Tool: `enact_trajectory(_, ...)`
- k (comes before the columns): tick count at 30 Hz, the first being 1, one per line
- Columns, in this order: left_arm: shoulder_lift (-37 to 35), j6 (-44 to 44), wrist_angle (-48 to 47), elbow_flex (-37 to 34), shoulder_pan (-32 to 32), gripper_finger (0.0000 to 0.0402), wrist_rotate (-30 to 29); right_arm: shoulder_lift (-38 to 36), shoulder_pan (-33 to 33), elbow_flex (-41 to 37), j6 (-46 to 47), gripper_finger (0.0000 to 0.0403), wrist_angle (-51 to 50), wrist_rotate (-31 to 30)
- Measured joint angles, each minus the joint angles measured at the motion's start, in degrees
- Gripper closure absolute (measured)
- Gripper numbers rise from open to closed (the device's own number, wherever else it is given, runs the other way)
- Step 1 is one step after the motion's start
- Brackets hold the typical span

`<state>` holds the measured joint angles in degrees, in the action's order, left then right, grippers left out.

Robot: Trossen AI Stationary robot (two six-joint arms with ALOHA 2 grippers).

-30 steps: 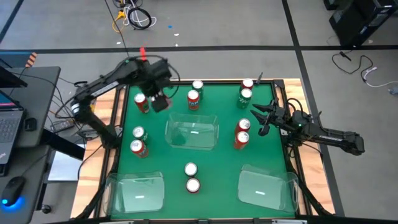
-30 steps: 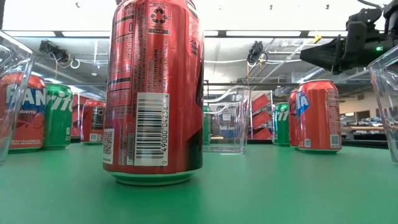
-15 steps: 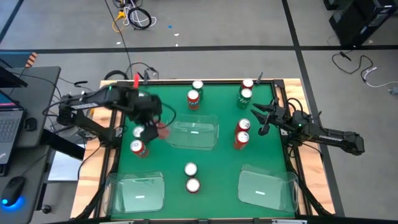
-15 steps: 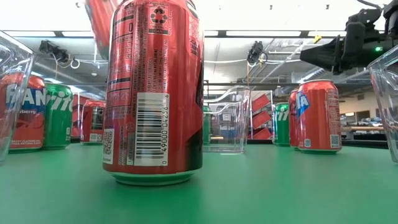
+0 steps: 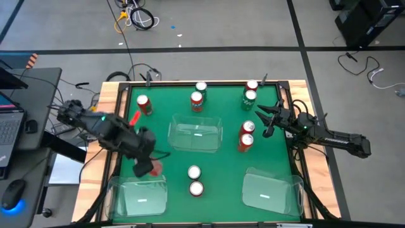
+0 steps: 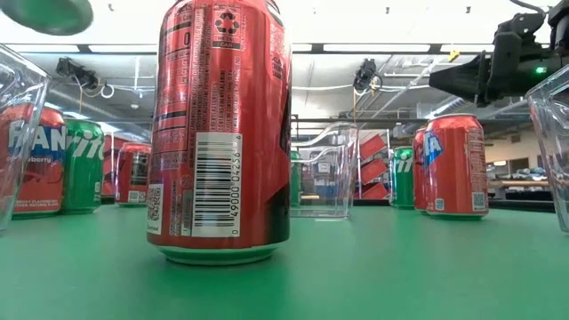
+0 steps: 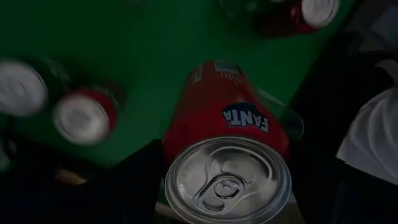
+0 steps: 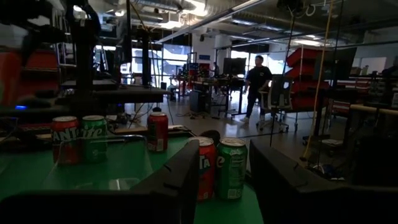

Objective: Sort soda cans
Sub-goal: Put the red soda can into the bottom left transparent bin

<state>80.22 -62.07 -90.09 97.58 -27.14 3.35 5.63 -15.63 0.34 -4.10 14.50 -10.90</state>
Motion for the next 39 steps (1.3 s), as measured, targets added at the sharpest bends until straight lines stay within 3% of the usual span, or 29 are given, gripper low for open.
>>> enact_trajectory(4, 1.7, -9.5, 0.3, -0.5, -6.5, 0.0110, 0.9, 0.0, 0.0, 0.0, 0.0, 0.0275, 0.0, 0.0)
enact_trajectory(10, 3.6, -26.3, 0.4, -5.1, -14.9, 0.0110, 8.5, 0.0, 0.0, 0.0, -0.2, 0.0275, 0.5, 0.0)
enact_trajectory(14, 3.6, -32.6, 2.3, -8.3, -19.0, 0.0110, 8.1, 0.0, 0.0, 0.0, -0.8, 0.0274, 1.4, 0.0)
enact_trajectory(19, 3.6, -36.1, 4.4, -10.9, -22.0, 0.0110, 4.2, 0.0, 0.0, 0.0, -0.9, 0.0273, 1.9, 0.0)
enact_trajectory(29, 3.3, -37.7, 10.0, -19.4, -25.9, 0.0110, 4.3, 0.0, 0.0, 0.0, -1.0, 0.0272, 2.2, 0.0)
enact_trajectory(39, 3.3, -37.5, 13.9, -27.3, -30.4, 0.0110, 8.8, 0.0, 0.0, 0.0, -0.7, 0.0272, 2.2, 0.0)
